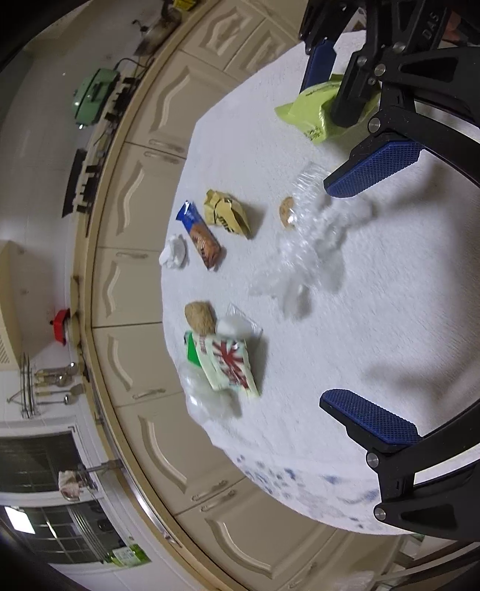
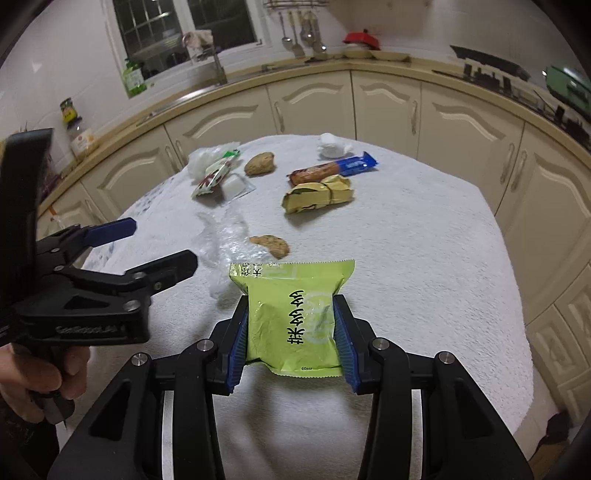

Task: Collect trash
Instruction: 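Grasp the green snack packet with the right tool while the left tool grasps a clear plastic bag, then carry the green packet and plastic bag in both tools over the bin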

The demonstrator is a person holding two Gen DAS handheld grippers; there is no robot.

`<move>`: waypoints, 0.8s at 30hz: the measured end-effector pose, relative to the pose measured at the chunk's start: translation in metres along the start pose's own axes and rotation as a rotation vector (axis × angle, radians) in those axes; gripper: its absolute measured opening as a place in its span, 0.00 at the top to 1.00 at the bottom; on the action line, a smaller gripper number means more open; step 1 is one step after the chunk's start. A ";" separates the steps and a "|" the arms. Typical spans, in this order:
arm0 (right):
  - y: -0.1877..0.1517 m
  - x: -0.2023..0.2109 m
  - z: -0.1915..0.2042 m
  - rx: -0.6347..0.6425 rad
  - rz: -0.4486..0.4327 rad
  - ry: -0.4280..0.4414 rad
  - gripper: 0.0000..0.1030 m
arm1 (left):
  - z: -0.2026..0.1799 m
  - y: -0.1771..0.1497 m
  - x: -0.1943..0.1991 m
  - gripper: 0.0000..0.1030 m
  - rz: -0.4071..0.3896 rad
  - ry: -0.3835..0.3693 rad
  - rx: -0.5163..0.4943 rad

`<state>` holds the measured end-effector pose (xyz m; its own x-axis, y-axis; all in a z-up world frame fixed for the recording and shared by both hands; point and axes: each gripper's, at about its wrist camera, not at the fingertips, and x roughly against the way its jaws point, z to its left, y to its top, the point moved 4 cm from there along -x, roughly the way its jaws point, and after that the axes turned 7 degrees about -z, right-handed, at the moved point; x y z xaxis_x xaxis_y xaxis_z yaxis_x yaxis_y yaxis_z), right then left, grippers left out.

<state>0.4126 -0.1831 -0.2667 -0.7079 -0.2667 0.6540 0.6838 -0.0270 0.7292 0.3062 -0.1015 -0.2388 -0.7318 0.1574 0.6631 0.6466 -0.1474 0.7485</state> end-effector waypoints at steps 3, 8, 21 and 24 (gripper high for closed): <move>0.000 0.003 -0.010 -0.027 -0.011 -0.003 0.59 | -0.016 0.006 -0.028 0.01 0.037 -0.009 -0.043; 0.000 0.007 -0.019 -0.048 -0.023 -0.003 0.59 | -0.020 0.011 -0.073 0.20 0.103 -0.069 -0.070; -0.004 0.035 -0.022 -0.074 -0.070 -0.014 0.59 | -0.014 0.010 -0.050 0.83 0.039 -0.156 0.033; -0.003 0.049 -0.024 -0.083 -0.097 -0.020 0.59 | -0.017 0.009 -0.026 0.83 0.002 -0.161 0.037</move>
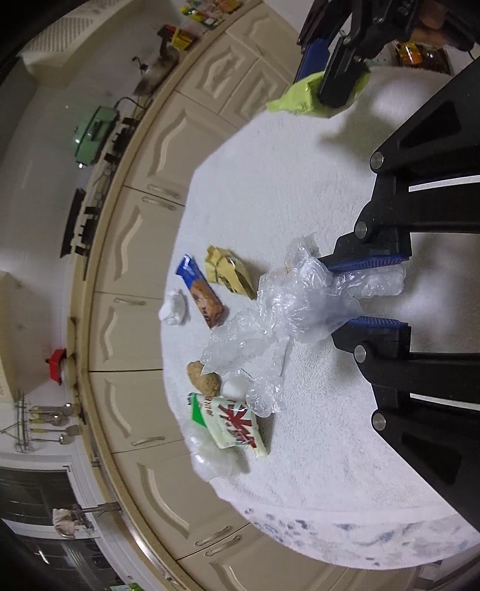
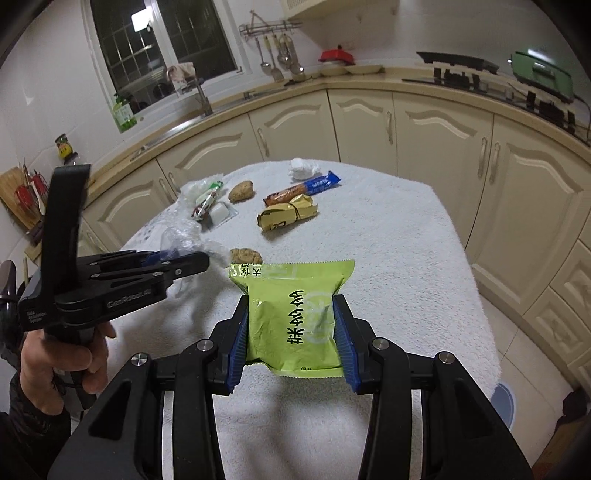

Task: Collect trash
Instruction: 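Carry the green packet and plastic bag in both tools over the bin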

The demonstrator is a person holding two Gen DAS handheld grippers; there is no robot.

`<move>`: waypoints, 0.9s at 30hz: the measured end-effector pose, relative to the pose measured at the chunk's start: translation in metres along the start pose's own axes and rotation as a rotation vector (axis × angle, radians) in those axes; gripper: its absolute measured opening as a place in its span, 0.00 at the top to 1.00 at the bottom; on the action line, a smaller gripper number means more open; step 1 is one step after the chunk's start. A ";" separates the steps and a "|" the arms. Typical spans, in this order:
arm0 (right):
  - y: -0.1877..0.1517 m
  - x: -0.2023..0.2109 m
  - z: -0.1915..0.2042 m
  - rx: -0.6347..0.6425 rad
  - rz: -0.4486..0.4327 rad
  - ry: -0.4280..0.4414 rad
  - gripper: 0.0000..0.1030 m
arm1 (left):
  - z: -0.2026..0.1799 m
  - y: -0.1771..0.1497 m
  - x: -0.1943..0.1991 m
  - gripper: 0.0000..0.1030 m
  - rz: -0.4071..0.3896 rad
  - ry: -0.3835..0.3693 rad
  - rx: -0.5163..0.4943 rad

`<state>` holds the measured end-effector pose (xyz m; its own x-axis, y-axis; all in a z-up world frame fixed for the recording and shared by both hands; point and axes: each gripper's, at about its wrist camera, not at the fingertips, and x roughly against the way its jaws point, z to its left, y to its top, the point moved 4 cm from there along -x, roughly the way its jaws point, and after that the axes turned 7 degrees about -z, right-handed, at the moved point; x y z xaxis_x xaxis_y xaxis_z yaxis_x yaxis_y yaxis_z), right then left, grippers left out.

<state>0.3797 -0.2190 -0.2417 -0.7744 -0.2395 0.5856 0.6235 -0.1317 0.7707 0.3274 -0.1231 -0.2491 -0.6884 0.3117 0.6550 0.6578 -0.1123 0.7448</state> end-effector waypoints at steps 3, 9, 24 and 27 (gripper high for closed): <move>0.004 0.016 -0.004 -0.014 -0.034 -0.002 0.59 | -0.017 -0.002 0.026 0.83 -0.040 -0.004 -0.021; 0.013 0.050 -0.010 -0.013 -0.091 -0.018 0.59 | -0.049 -0.007 0.068 0.83 -0.119 0.006 -0.040; 0.020 0.154 -0.082 -0.093 -0.247 -0.154 0.59 | -0.167 -0.013 0.117 0.83 -0.233 -0.143 -0.159; 0.010 0.175 -0.109 -0.125 -0.257 -0.212 0.59 | -0.202 -0.013 0.104 0.83 -0.222 -0.200 -0.186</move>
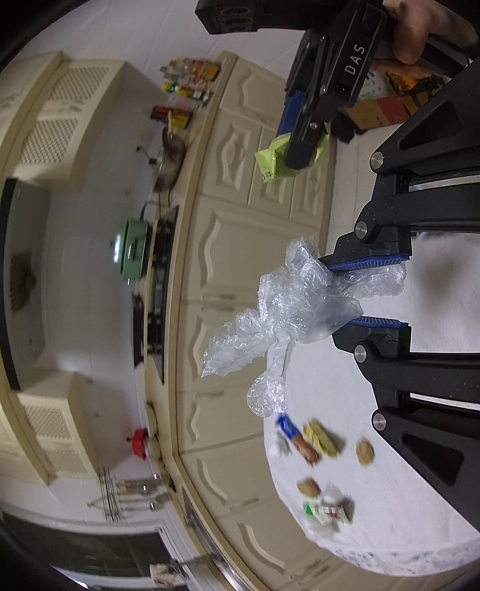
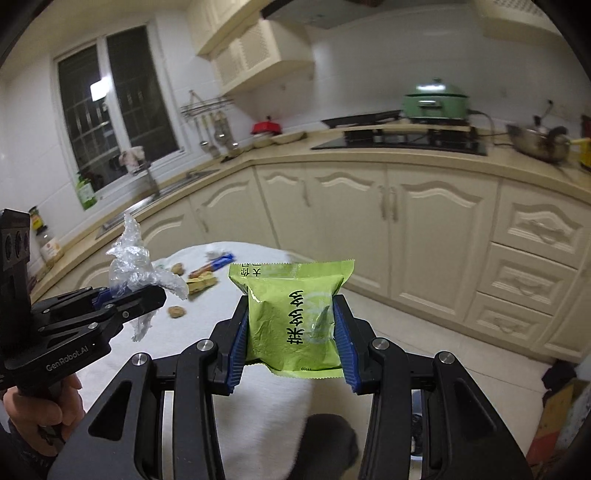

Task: Collect trash
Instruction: 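Carry the green packet and plastic bag in both tools over the bin, then open both tools over the blue bin to drop the packet and bag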

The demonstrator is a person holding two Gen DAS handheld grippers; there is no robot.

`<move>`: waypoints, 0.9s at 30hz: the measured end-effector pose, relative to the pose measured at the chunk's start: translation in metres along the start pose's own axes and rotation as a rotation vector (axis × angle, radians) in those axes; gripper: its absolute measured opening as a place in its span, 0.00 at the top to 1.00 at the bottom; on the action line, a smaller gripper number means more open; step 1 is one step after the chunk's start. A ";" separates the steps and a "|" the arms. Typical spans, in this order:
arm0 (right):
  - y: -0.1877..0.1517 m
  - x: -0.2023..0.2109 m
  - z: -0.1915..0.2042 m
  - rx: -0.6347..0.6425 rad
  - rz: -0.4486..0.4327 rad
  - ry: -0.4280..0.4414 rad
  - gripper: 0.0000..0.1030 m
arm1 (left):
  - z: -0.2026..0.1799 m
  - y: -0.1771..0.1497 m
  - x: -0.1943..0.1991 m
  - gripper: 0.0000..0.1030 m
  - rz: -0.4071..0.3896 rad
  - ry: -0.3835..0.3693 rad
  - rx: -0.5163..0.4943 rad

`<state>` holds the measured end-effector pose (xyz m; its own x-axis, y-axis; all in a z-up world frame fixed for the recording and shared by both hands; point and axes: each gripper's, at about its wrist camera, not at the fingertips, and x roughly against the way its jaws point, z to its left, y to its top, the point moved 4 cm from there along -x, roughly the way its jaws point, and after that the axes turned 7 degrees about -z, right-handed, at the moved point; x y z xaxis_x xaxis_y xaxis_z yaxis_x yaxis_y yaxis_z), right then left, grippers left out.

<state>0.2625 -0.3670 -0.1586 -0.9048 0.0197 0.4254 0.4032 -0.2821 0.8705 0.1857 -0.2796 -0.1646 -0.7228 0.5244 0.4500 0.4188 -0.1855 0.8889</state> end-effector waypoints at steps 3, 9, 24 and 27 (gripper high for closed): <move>-0.006 0.012 -0.040 -0.042 0.004 -0.078 0.59 | -0.035 0.001 -0.037 0.83 0.035 -0.069 -0.022; -0.040 0.020 -0.130 -0.166 0.060 -0.225 0.58 | -0.106 -0.028 -0.113 0.82 0.136 -0.195 -0.078; -0.166 -0.067 -0.287 -0.445 0.298 -0.299 0.58 | -0.150 -0.125 -0.293 0.81 0.534 -0.252 -0.088; -0.180 -0.079 -0.307 -0.488 0.320 -0.309 0.54 | -0.149 -0.131 -0.325 0.69 0.581 -0.235 -0.083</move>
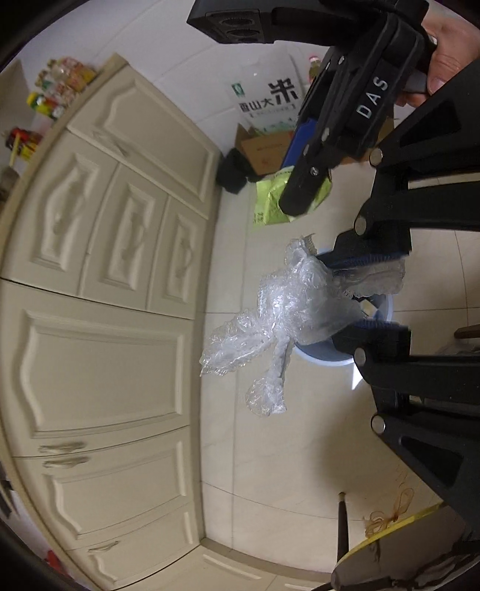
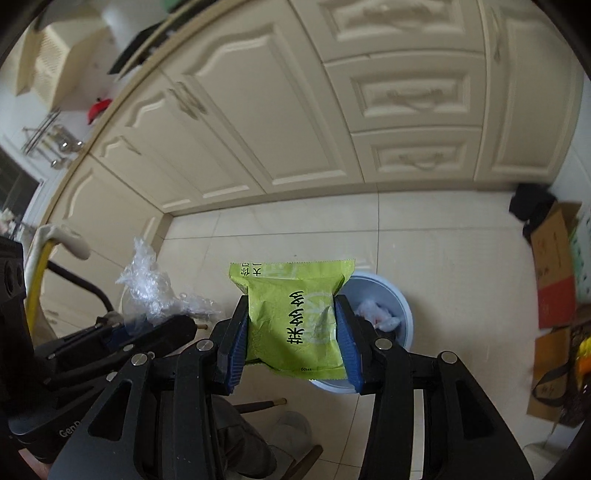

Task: Collect trash
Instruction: 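Open both tools over the blue bin to drop the packet and bag, then swing both open tools back from the bin to the table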

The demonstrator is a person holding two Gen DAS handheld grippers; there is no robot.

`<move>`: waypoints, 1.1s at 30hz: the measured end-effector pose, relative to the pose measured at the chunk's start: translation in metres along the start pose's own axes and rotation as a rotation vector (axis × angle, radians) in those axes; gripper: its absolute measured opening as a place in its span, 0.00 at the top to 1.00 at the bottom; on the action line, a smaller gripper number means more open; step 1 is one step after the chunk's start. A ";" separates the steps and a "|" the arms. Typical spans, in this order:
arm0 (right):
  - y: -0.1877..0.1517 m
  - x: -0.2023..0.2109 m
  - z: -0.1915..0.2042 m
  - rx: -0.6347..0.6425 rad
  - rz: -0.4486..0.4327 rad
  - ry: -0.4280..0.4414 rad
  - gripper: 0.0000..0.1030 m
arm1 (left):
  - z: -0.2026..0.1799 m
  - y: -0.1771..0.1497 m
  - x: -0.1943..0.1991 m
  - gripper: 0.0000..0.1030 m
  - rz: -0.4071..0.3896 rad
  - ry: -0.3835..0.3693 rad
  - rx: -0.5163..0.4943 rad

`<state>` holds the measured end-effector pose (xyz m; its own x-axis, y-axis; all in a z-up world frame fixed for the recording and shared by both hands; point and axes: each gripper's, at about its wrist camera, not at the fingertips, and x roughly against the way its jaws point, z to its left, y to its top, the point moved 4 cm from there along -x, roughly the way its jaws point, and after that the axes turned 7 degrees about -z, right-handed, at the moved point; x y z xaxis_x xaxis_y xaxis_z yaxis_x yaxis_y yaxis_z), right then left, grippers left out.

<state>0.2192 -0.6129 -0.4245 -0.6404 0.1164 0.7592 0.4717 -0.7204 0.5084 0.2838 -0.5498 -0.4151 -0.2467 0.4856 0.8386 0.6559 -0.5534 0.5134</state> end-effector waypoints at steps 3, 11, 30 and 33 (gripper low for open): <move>0.000 -0.017 -0.015 -0.034 0.032 -0.002 0.40 | 0.005 0.018 -0.018 0.24 0.008 0.039 0.015; -0.002 -0.019 -0.041 -0.160 0.017 -0.041 0.00 | -0.001 0.048 -0.036 0.01 0.001 0.116 0.049; 0.012 0.071 0.063 -0.029 -0.127 -0.011 0.00 | 0.008 -0.001 0.166 0.01 -0.229 0.118 0.065; 0.014 0.090 0.097 0.021 -0.160 0.016 0.00 | 0.021 -0.015 0.214 0.01 -0.288 0.106 0.087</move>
<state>0.2268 -0.5461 -0.3095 -0.7177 0.2177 0.6615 0.3756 -0.6789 0.6309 0.2361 -0.4236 -0.2466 -0.5013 0.5378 0.6778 0.6059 -0.3411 0.7187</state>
